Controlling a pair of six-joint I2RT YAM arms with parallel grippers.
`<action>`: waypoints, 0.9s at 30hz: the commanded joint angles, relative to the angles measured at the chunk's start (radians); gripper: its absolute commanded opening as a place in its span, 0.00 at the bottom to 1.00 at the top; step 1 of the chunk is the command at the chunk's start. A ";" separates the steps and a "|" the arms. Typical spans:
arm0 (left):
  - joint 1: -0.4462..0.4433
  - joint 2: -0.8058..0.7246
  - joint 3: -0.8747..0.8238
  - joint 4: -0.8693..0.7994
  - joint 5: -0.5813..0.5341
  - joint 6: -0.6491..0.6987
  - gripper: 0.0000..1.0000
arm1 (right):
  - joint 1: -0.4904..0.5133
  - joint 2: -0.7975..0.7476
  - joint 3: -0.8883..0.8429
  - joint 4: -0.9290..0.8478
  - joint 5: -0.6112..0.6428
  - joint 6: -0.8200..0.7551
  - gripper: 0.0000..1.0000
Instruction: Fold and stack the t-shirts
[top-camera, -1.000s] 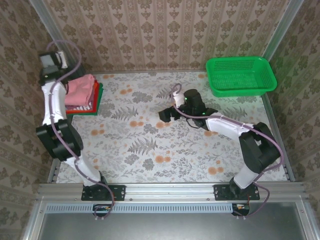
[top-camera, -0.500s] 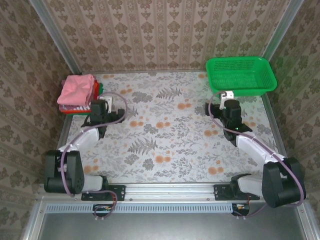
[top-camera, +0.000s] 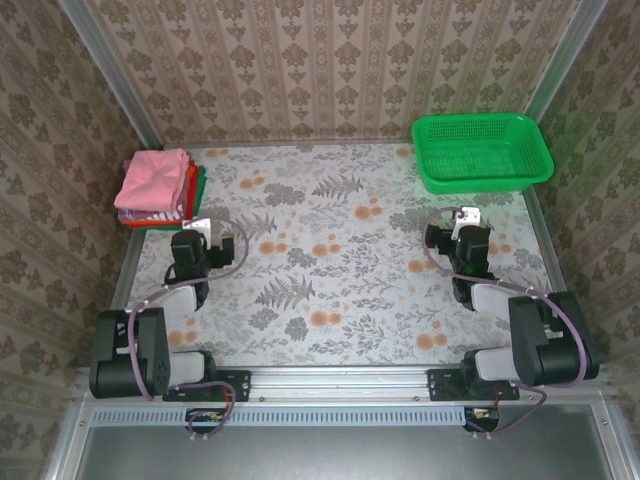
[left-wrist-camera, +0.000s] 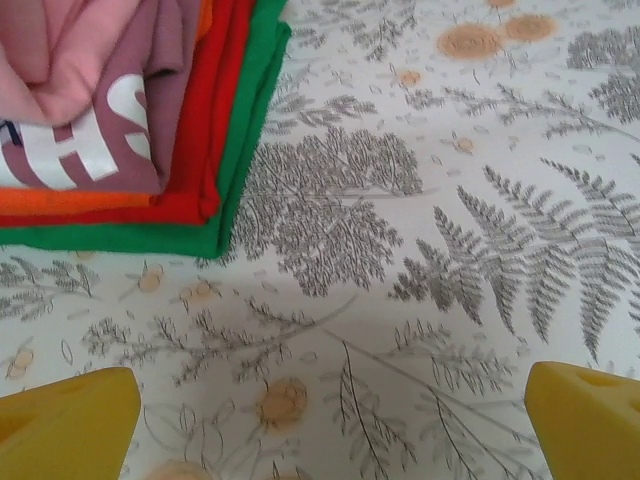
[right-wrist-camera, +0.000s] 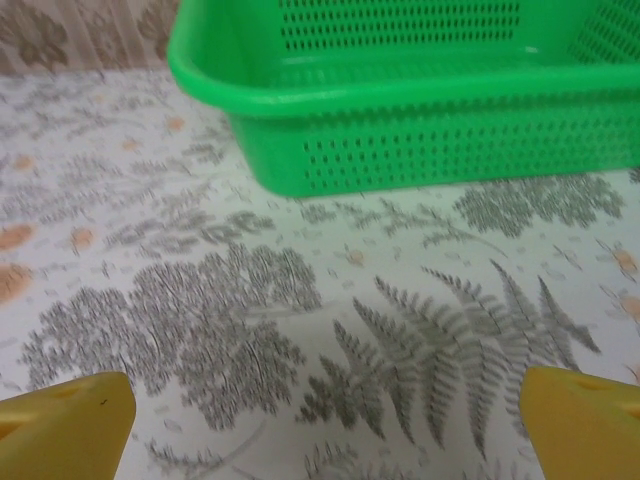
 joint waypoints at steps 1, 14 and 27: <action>0.016 0.055 0.011 0.212 0.060 0.002 1.00 | -0.015 0.087 0.007 0.142 -0.060 0.007 1.00; -0.002 0.225 0.035 0.329 0.047 0.013 1.00 | -0.018 0.153 0.039 0.136 -0.082 0.002 1.00; -0.001 0.226 0.035 0.325 0.048 0.012 1.00 | -0.018 0.152 0.037 0.139 -0.082 0.001 1.00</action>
